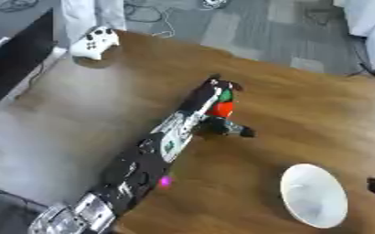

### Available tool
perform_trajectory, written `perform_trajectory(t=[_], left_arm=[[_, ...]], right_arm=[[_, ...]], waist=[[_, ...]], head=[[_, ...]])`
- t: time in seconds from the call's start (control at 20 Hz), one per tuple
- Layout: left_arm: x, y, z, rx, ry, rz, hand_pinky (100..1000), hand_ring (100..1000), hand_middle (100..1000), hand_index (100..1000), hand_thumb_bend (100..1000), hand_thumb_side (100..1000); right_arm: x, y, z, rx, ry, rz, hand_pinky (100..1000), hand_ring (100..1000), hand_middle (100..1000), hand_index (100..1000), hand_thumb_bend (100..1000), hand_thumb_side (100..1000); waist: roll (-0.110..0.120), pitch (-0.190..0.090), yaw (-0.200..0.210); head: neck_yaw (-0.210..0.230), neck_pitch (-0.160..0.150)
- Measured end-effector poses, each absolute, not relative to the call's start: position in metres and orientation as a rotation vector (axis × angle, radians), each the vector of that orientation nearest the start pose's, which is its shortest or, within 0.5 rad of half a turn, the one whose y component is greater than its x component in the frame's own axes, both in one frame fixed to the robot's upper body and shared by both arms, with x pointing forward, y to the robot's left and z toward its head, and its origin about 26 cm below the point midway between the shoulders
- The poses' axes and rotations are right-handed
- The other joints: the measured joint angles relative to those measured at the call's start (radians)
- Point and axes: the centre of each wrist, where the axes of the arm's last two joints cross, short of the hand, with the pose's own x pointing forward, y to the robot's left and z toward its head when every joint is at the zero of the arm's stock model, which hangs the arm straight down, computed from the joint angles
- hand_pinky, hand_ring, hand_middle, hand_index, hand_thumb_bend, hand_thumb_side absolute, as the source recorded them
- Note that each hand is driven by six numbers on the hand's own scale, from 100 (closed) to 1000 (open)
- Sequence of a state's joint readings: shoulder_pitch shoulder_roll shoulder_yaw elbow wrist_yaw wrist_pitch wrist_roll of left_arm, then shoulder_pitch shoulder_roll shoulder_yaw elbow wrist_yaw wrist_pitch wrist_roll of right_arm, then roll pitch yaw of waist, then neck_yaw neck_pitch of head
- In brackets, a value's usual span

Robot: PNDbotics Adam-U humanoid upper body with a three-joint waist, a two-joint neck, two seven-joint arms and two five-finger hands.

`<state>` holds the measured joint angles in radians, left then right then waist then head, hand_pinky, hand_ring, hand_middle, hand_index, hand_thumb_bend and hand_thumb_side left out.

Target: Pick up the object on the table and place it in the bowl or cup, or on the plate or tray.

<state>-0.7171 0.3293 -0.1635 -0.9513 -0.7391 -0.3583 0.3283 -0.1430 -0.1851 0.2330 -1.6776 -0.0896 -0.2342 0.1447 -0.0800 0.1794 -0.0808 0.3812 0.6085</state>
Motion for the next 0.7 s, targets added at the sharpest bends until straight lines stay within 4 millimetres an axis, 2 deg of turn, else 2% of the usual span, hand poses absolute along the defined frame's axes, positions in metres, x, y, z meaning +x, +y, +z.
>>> perform_trajectory(t=[0.4,0.7], left_arm=[[0.447,0.264,0.086,0.859,-2.022,-0.915,1000,492,443,777,1000,817],[0.444,0.268,0.074,0.847,-2.004,-0.875,1000,483,436,776,1000,809]], right_arm=[[0.301,-0.205,0.055,0.301,-1.992,0.451,776,738,918,832,100,764],[0.3,-0.204,0.058,0.327,-2.002,0.439,768,734,916,830,100,774]], waist=[[-0.015,0.004,0.0],[-0.024,0.005,-0.006]], head=[[0.016,-0.017],[0.025,-0.027]])
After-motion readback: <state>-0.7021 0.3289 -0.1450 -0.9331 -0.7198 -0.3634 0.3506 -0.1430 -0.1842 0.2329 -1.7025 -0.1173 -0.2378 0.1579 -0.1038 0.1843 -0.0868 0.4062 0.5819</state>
